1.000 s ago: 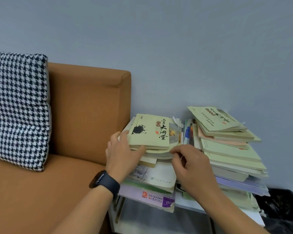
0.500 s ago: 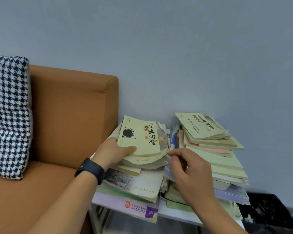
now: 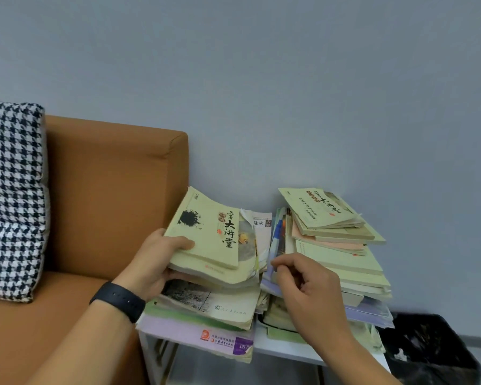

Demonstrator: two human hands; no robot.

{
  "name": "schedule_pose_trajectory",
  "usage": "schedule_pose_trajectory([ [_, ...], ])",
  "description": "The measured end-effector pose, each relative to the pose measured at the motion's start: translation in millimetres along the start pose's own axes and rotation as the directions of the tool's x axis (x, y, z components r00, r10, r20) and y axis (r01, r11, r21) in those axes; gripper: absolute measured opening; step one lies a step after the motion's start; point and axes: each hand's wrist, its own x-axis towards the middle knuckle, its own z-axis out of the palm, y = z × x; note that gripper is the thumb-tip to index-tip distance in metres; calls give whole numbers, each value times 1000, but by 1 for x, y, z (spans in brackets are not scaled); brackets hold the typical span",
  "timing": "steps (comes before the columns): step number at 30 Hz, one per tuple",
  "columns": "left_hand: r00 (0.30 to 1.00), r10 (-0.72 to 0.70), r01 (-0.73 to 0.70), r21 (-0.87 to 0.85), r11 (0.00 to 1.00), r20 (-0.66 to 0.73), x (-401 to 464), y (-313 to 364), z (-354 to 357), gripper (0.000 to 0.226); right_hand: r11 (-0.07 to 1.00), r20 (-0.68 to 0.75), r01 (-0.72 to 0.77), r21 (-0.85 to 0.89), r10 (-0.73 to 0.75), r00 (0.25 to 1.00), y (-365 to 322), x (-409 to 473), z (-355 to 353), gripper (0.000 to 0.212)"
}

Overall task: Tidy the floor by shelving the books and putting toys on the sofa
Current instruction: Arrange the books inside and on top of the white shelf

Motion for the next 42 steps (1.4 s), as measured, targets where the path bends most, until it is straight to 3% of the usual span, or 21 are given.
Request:
schedule_pose_trajectory([
  [3,993,116,-111,-275,955,2,-6,8,4,41,998,-35,-52,29,53,998,-9,-1,-7,28],
  [6,972,178,-88,-461,883,154,-20,18,9,50,928,-81,-221,300,256,963,-24,5,-17,20],
  [7,956,208,-95,-457,884,205,-26,21,11,50,845,-24,-291,449,336,941,-29,9,-20,16],
  [9,922,269,-152,-377,914,280,-38,21,18,52,635,197,-418,649,390,899,-35,13,-25,36],
  [11,908,274,-177,-302,937,316,-46,14,27,58,547,358,-491,679,337,871,-31,16,-24,60],
  [15,917,251,-199,-187,962,310,-53,0,43,60,564,389,-515,646,338,857,-23,20,-24,80],
  [20,909,305,-287,-106,952,282,-49,-3,46,50,627,251,-395,672,309,917,-26,23,-19,69],
  [24,885,416,-391,-151,908,207,-44,0,41,51,556,231,-400,729,351,907,-36,44,-3,46],
  [28,804,592,-594,140,792,65,-36,2,31,52,776,156,-279,566,231,960,-48,76,25,39],
  [31,764,645,-619,255,743,-22,-26,-11,23,58,842,86,-155,516,129,988,-52,73,53,41],
  [34,700,714,-673,335,660,-2,-15,-9,13,72,919,-20,-61,390,75,997,-47,73,74,46],
  [37,666,744,-683,438,585,44,-10,-4,11,97,950,44,-129,286,121,992,-38,74,76,46],
  [42,733,678,-628,432,647,50,-2,-8,9,101,914,166,-194,355,142,976,-29,71,76,49],
])
